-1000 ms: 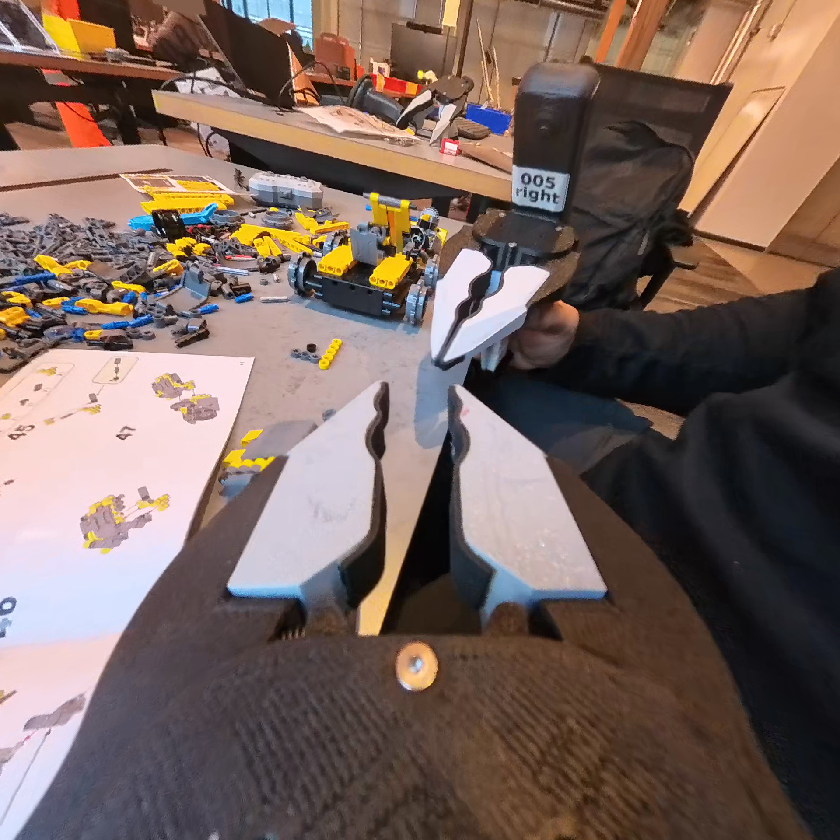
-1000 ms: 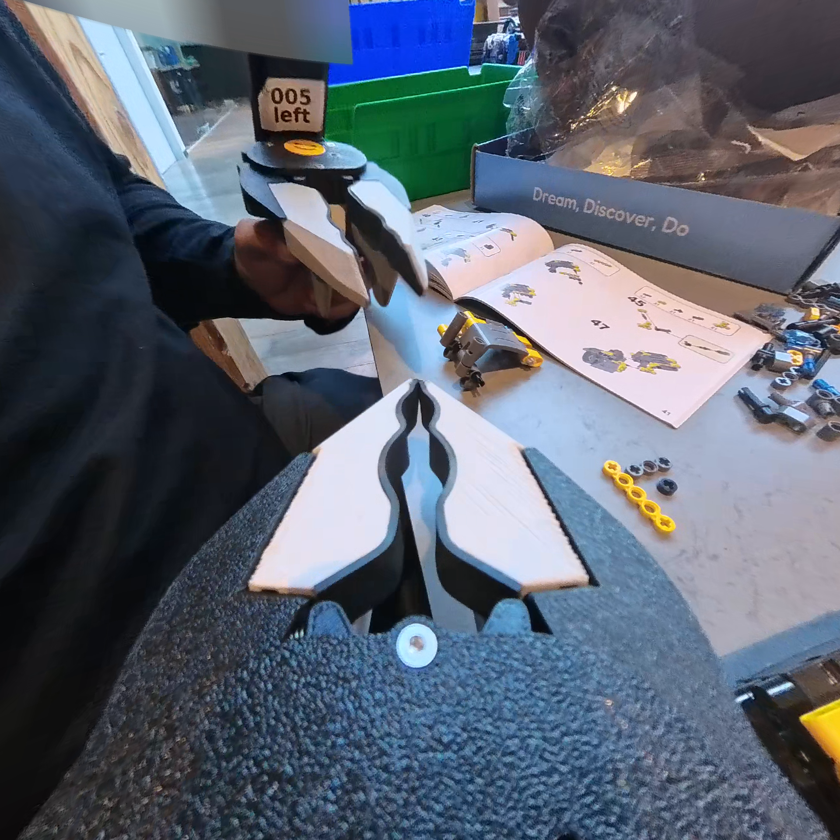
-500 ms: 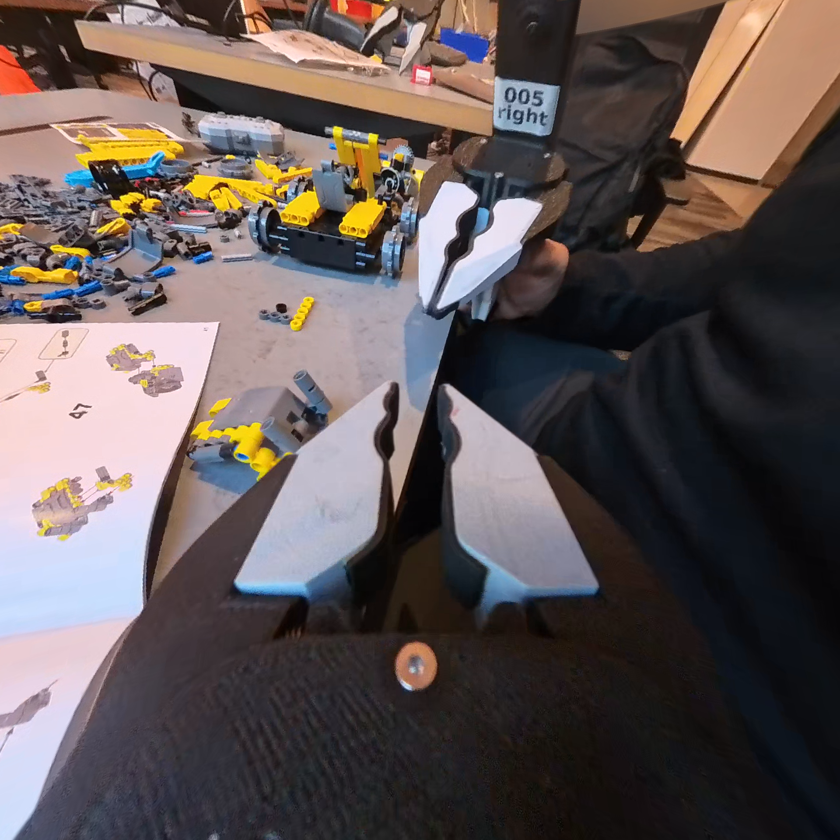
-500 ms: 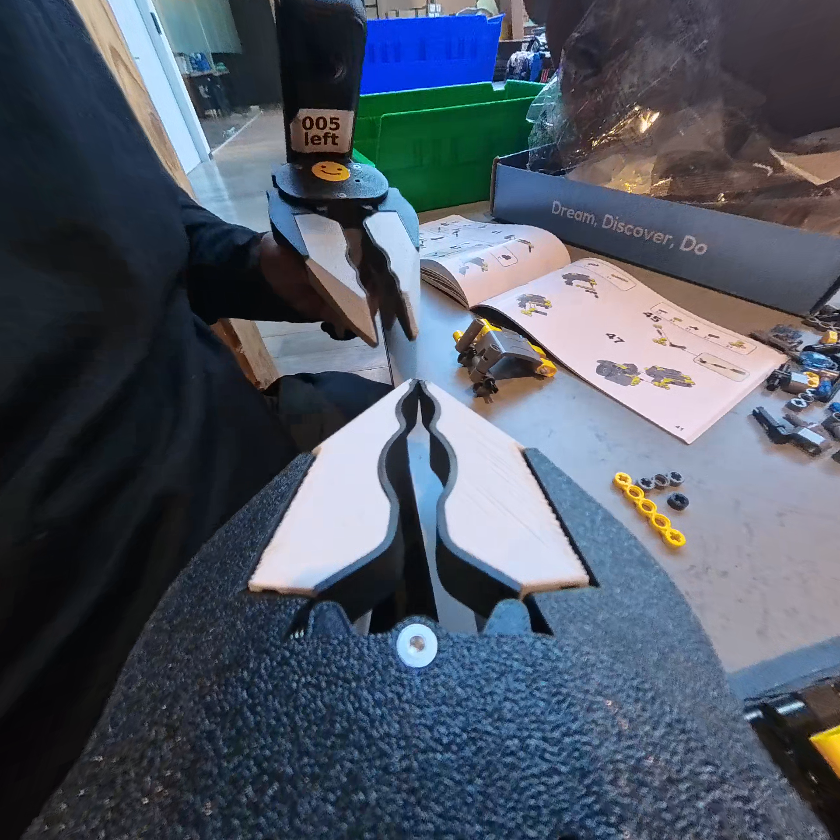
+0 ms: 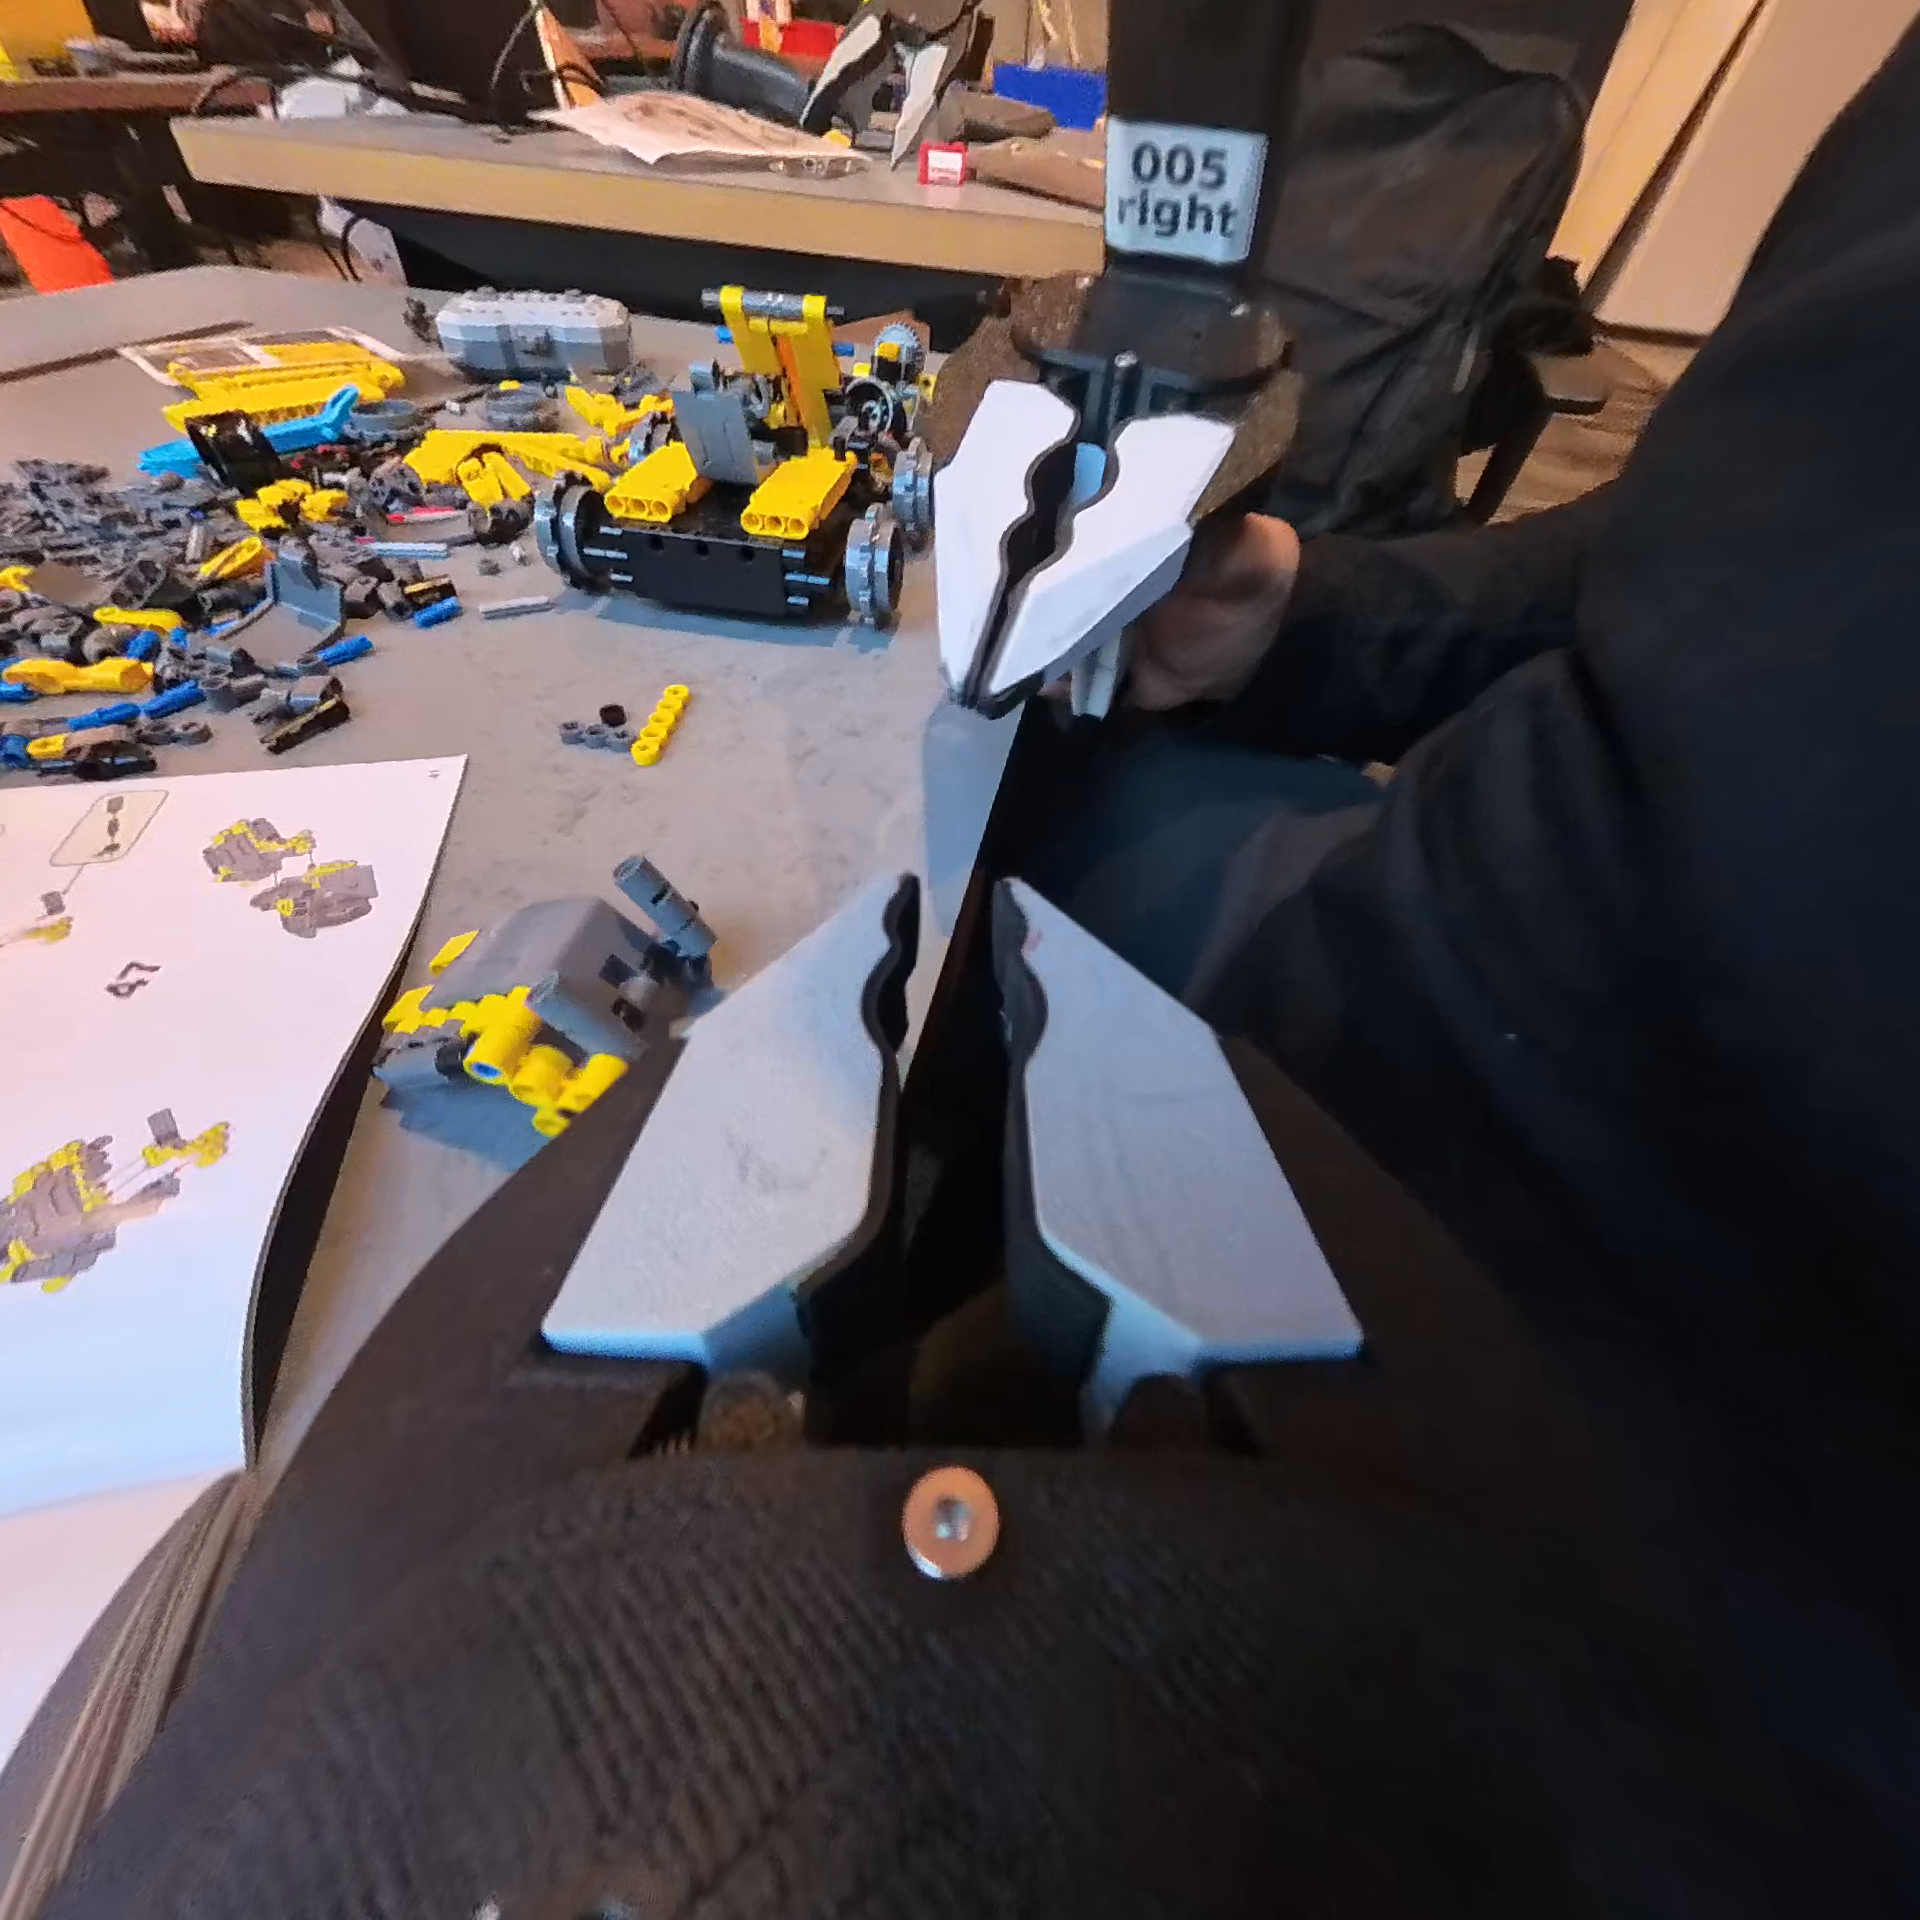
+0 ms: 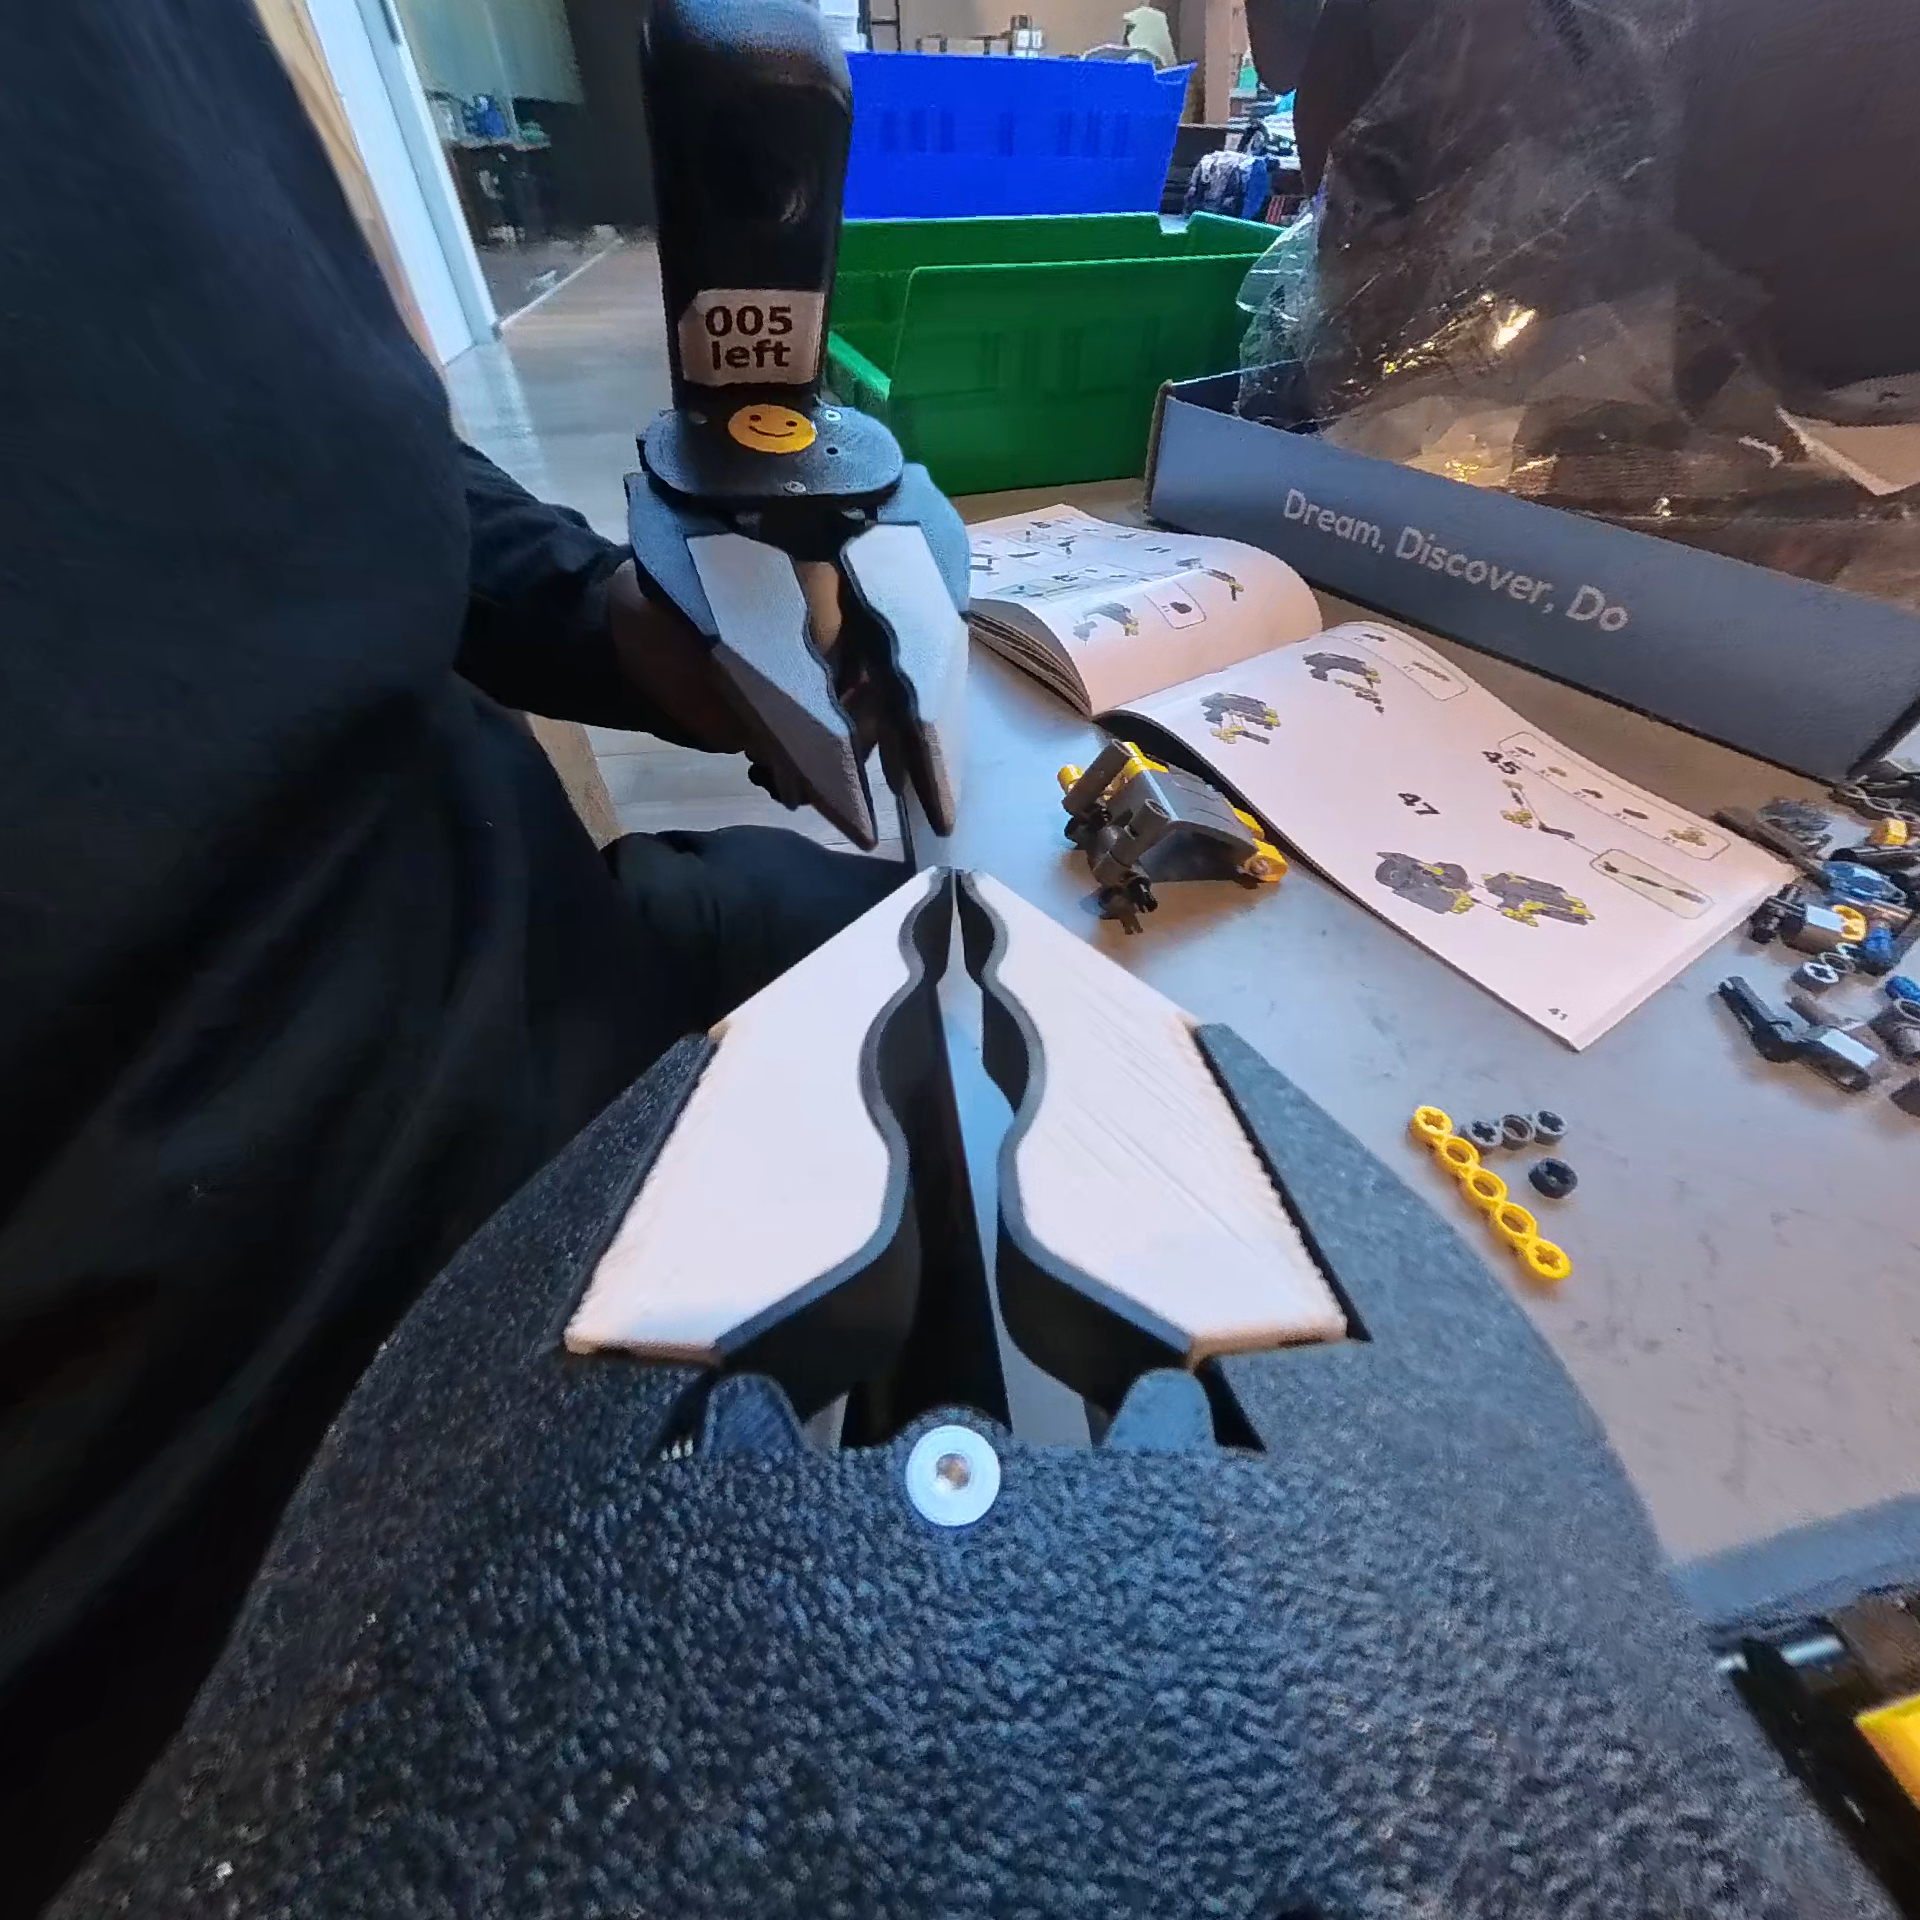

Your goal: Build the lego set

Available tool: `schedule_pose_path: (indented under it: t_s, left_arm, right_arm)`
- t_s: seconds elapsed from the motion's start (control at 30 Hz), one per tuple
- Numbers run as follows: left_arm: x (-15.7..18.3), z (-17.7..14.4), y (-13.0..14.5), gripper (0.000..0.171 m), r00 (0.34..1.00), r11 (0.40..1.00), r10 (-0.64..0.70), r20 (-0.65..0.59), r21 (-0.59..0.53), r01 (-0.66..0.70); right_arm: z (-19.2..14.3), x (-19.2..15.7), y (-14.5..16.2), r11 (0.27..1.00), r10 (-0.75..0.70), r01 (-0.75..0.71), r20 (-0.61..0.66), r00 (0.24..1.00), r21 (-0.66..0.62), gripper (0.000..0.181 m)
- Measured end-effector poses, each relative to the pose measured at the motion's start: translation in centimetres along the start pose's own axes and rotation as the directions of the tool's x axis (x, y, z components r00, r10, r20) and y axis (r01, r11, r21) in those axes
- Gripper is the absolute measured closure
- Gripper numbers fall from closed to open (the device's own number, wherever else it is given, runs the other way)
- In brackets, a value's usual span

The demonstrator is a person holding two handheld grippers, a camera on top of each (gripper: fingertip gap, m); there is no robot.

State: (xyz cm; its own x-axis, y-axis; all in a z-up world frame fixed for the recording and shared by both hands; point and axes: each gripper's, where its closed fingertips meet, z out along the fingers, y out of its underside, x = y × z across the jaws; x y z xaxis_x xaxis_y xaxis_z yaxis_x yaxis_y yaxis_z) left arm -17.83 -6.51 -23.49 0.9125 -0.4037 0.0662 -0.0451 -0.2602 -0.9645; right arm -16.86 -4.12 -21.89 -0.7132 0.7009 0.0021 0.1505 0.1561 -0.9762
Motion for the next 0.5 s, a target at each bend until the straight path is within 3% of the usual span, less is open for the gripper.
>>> schedule_pose_path:
  t_s: [0.23, 0.5]
  left_arm:
    - [-0.6, -1.5, 0.9, 0.158, 0.994, 0.998, -0.049, 0.095, -0.020, 0.051]
    - [-0.8, -5.6, 2.0, 0.157, 0.968, 0.993, -0.120, 0.220, 0.009, 0.121]
  right_arm:
    - [2.0, -0.7, -0.2, 0.999, 0.034, -0.032, 0.059, 0.998, -0.028, 0.166]
    - [4.1, -0.2, -0.3, 0.994, 0.084, -0.082, 0.019, 0.996, -0.065, 0.159]
